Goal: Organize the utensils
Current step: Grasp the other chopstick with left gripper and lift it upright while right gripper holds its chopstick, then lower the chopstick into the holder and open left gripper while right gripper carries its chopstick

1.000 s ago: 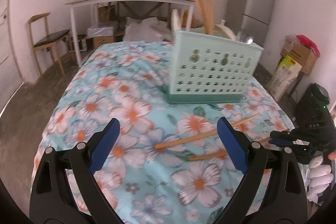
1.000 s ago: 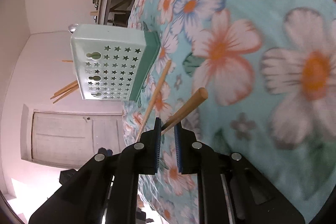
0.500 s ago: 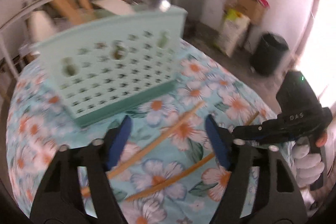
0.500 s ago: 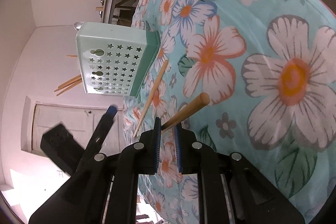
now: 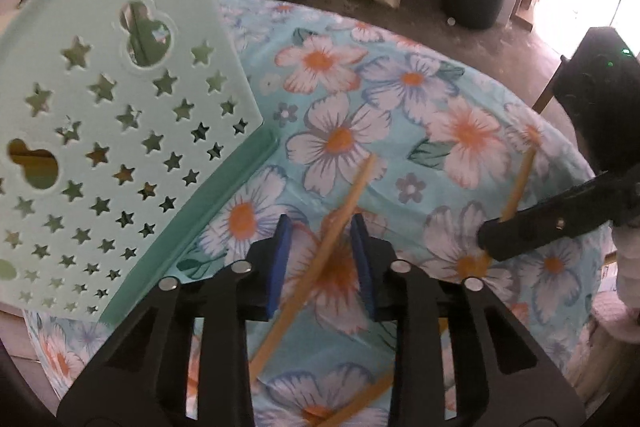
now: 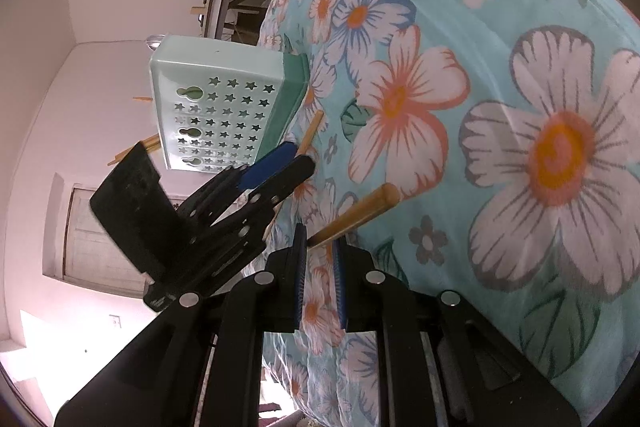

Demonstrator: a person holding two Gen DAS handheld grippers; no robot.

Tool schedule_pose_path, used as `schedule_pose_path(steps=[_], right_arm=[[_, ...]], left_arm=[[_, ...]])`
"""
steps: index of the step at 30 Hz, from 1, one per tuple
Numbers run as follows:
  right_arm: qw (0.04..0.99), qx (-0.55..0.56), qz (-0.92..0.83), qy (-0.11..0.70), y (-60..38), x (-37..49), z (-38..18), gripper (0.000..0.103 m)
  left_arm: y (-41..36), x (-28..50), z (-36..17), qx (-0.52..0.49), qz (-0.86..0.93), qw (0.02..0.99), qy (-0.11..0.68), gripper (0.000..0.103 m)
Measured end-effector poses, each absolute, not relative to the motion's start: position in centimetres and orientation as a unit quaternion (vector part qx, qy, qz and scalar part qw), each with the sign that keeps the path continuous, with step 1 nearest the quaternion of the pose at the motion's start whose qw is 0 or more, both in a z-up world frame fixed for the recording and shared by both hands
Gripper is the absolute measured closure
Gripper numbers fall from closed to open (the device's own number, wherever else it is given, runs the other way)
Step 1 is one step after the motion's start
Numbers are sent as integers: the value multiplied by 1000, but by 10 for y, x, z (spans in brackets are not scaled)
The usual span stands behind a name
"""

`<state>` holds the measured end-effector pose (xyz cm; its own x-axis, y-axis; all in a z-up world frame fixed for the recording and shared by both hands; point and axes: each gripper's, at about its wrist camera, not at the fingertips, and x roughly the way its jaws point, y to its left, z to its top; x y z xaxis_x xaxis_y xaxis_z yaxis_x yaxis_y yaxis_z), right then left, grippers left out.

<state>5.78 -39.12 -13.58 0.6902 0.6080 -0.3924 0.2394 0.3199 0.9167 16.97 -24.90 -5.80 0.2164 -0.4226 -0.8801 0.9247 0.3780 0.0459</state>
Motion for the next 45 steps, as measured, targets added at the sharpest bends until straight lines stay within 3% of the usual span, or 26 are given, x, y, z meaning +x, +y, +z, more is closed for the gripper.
schedule_pose_path(steps=[3,8,23,45], right_arm=[[722,570,127,372,-392,56,-136,90],[722,571,124,369,-392,55,-136,90],[742,563,104,350,-390,52,-125,91],[867,417,83,258,-378,35,-11,96]], left_arm=[[-251,174,-59,293,-464,724,418,88],[-245,173,-48,287,-460,736,404,98],[-197,141,34,230,-444,805,319,98],[-114,113,117,63,-383,889,245,98]])
